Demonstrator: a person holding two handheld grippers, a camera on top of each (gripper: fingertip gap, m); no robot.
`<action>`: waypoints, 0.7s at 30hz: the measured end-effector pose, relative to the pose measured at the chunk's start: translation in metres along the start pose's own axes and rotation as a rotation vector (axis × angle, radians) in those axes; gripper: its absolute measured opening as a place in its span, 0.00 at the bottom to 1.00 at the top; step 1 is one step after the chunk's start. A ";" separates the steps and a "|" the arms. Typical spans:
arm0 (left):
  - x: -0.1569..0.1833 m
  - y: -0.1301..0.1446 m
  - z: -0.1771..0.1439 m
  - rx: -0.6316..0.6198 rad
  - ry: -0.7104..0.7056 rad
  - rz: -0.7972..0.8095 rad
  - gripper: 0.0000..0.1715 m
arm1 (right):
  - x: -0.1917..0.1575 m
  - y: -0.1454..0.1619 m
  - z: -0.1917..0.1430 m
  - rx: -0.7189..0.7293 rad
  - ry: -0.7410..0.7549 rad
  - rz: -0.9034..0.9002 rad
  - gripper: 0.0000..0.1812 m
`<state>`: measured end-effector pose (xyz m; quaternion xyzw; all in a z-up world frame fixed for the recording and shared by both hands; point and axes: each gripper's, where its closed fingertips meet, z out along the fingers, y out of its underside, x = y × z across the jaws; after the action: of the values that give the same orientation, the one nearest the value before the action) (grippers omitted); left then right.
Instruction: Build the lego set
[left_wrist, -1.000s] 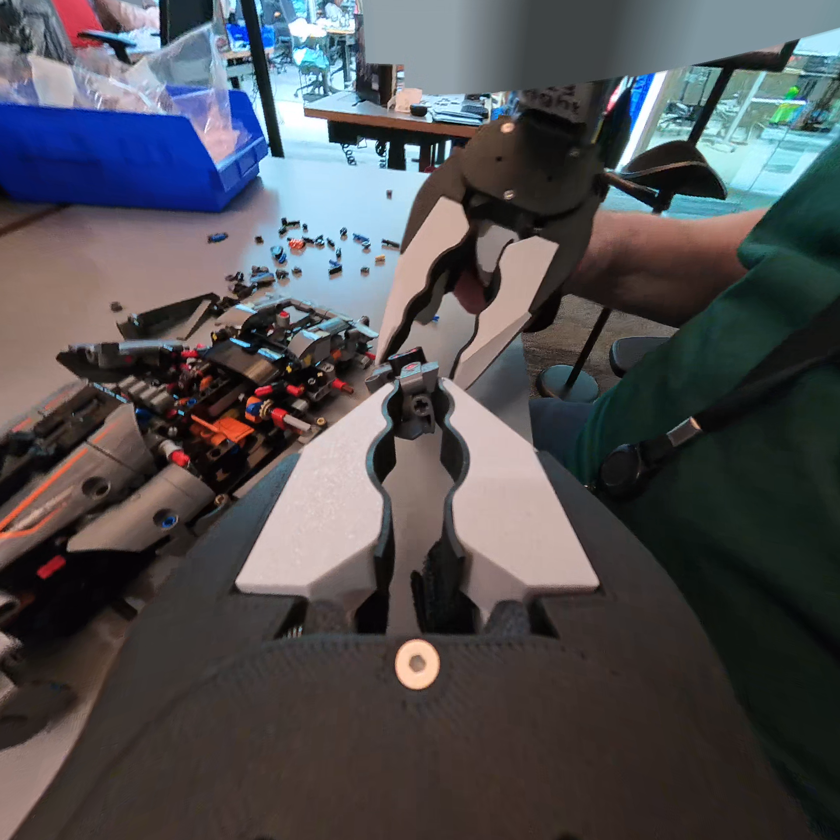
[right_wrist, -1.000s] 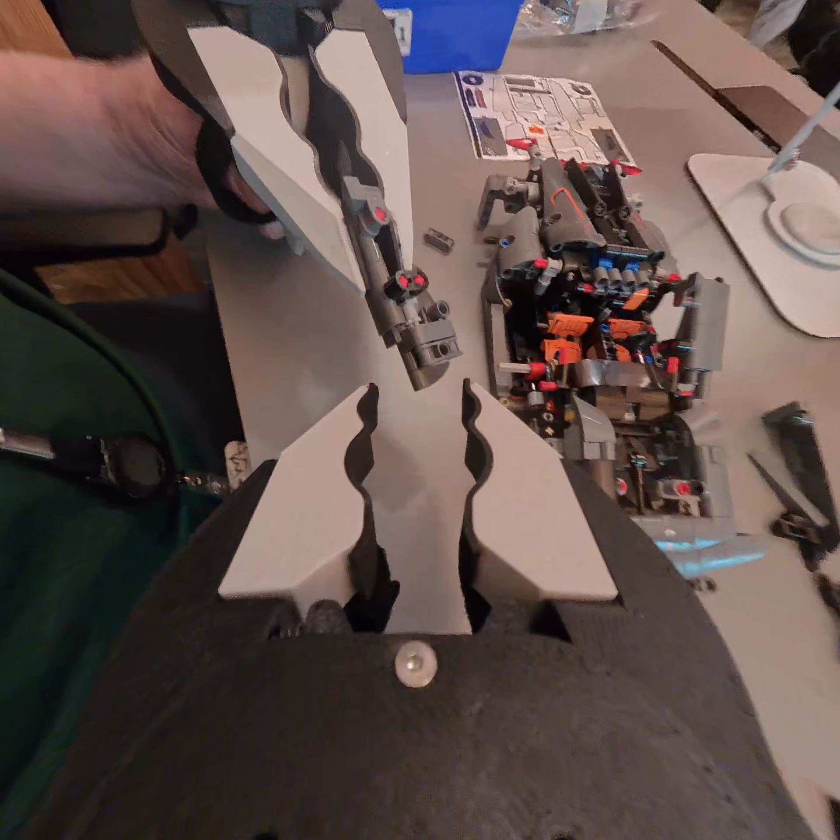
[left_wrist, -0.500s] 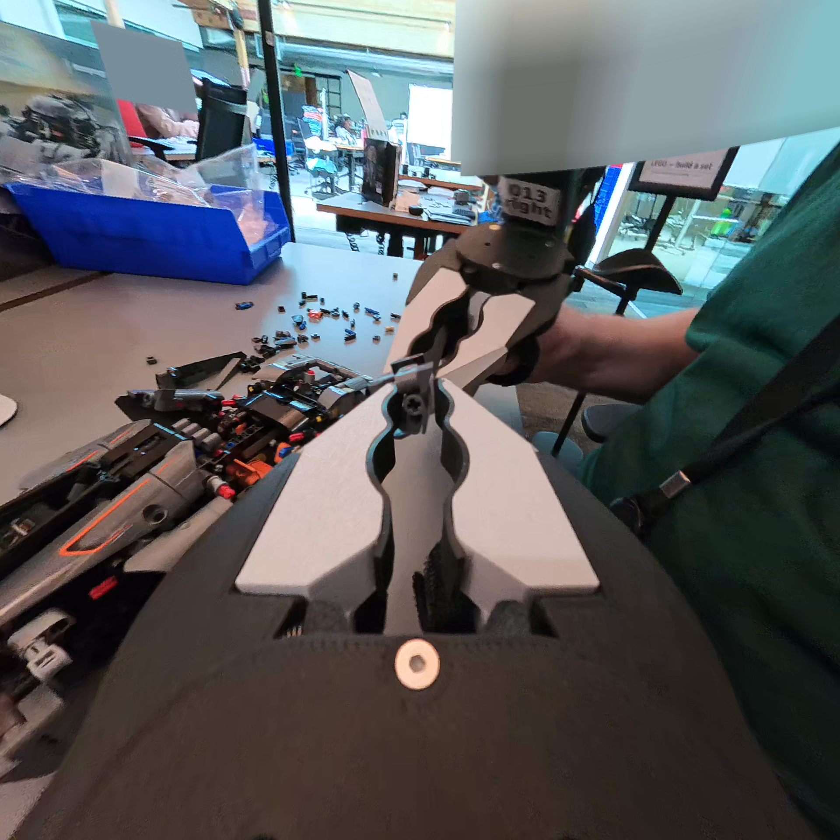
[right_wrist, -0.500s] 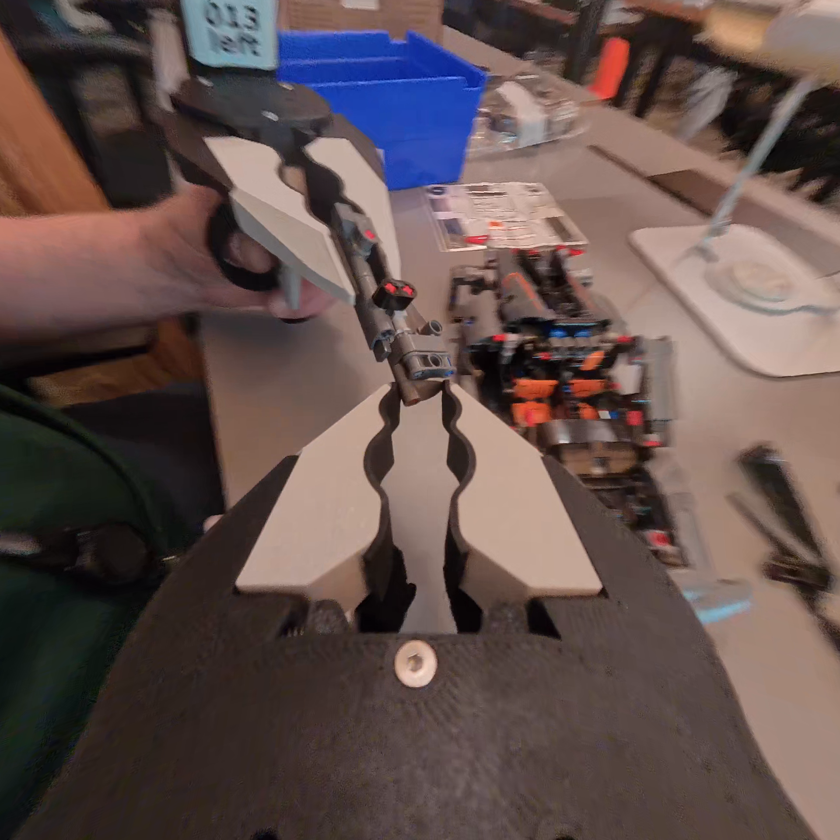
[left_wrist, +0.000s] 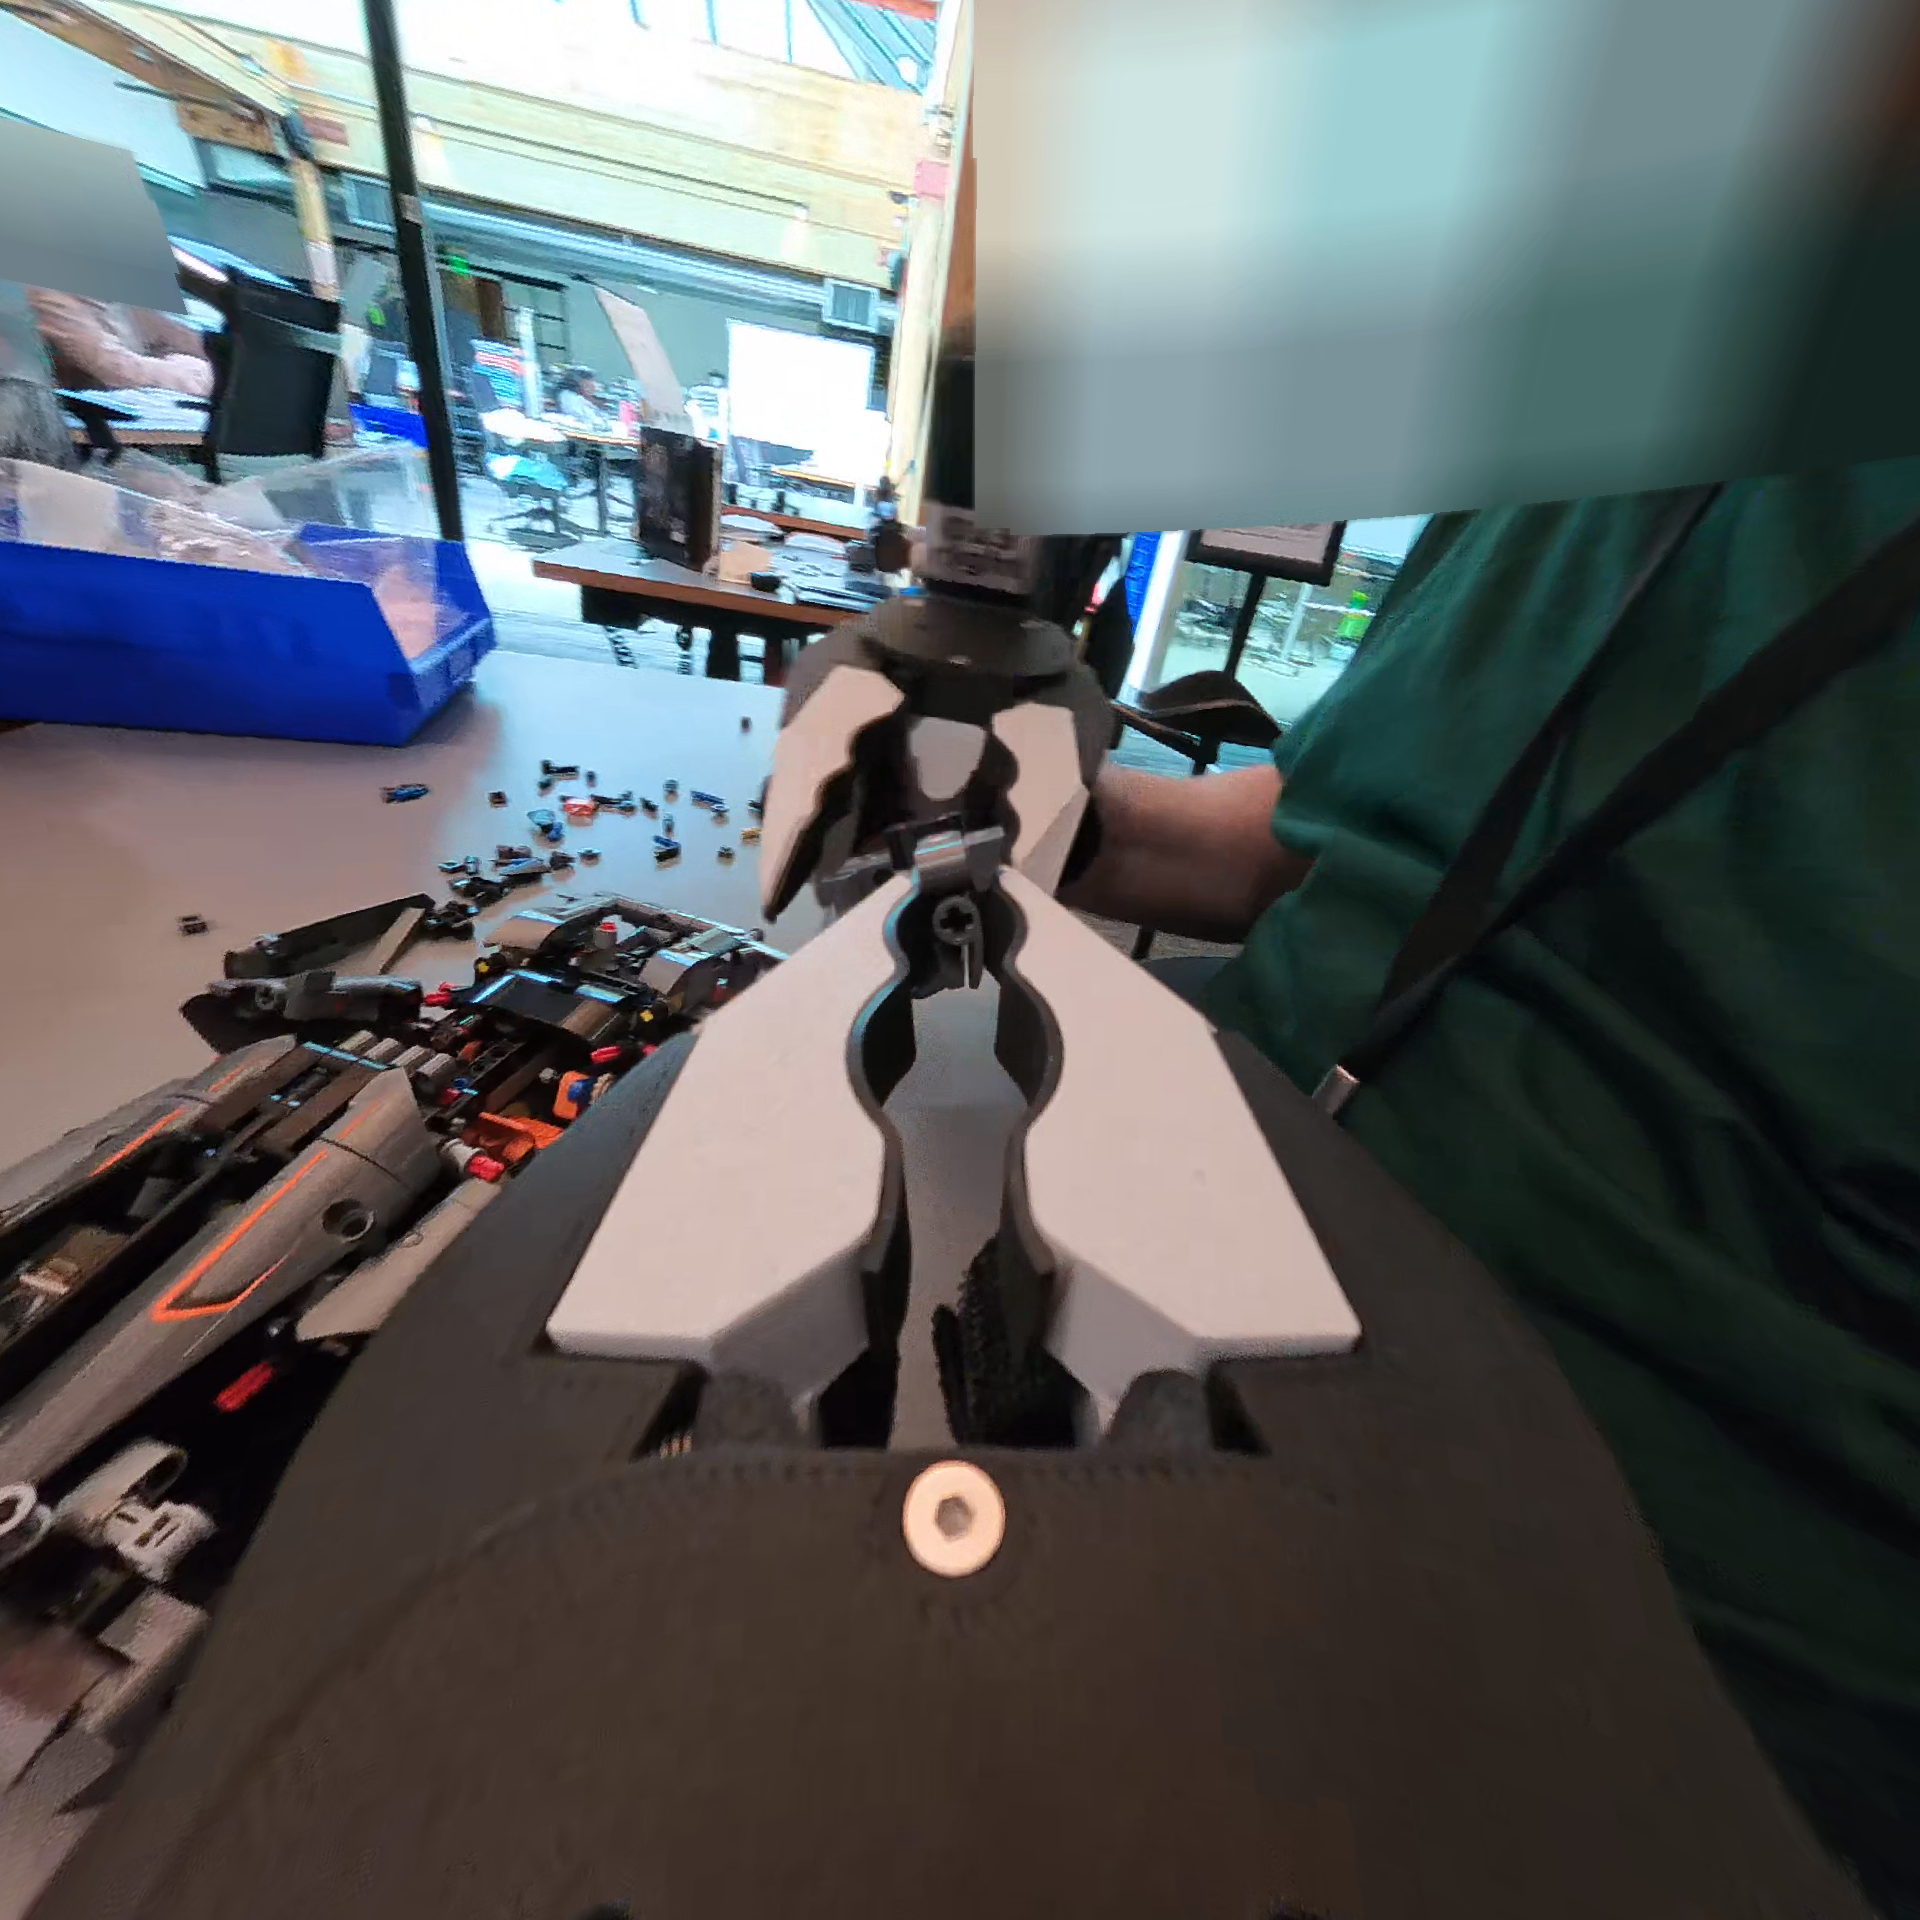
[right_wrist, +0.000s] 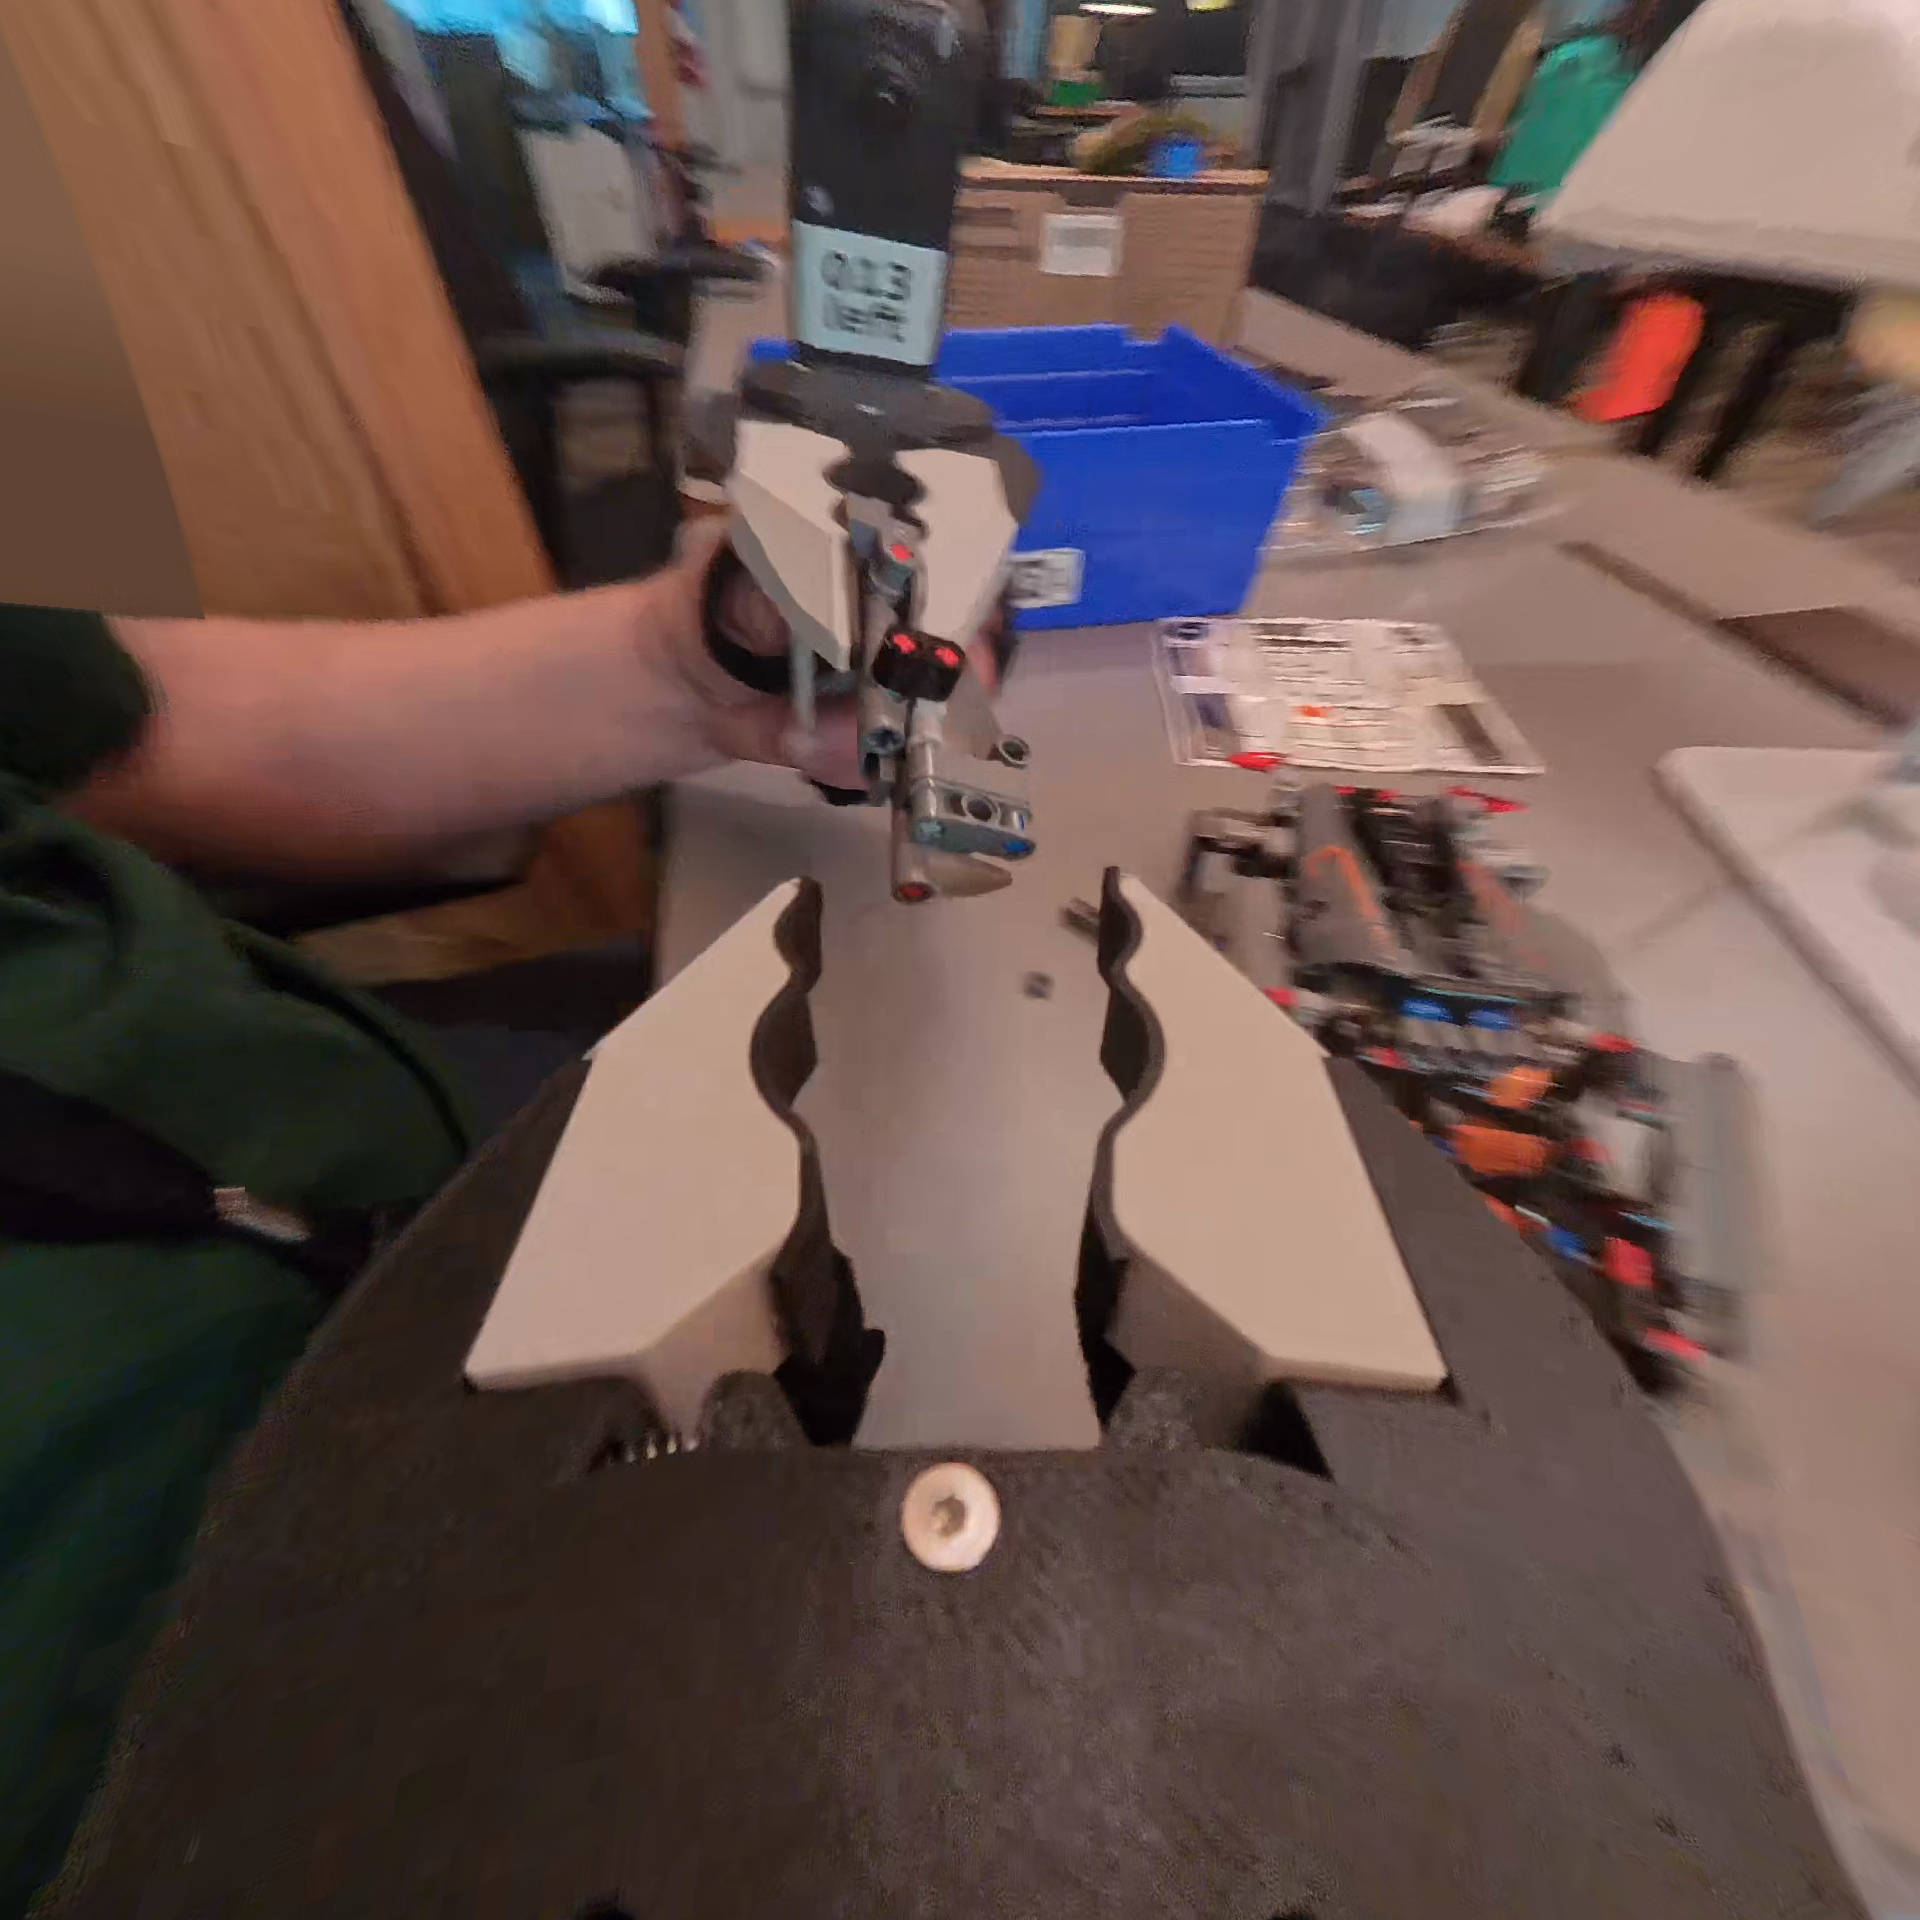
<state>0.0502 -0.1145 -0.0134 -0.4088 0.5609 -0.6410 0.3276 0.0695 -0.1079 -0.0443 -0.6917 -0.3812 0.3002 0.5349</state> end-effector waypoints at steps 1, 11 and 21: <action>0.004 0.001 0.000 -0.019 0.044 -0.003 0.04 | -0.007 -0.003 0.003 0.022 -0.094 0.060 0.30; -0.010 -0.013 -0.017 -0.022 0.061 -0.025 0.08 | 0.003 -0.019 0.029 0.096 -0.098 0.140 0.13; -0.057 -0.025 -0.038 0.270 -0.239 -0.267 0.16 | 0.036 -0.031 0.036 0.049 0.364 -0.264 0.12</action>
<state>0.0430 -0.0433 0.0011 -0.5049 0.3681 -0.6949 0.3559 0.0521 -0.0546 -0.0232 -0.6653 -0.3585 0.1070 0.6461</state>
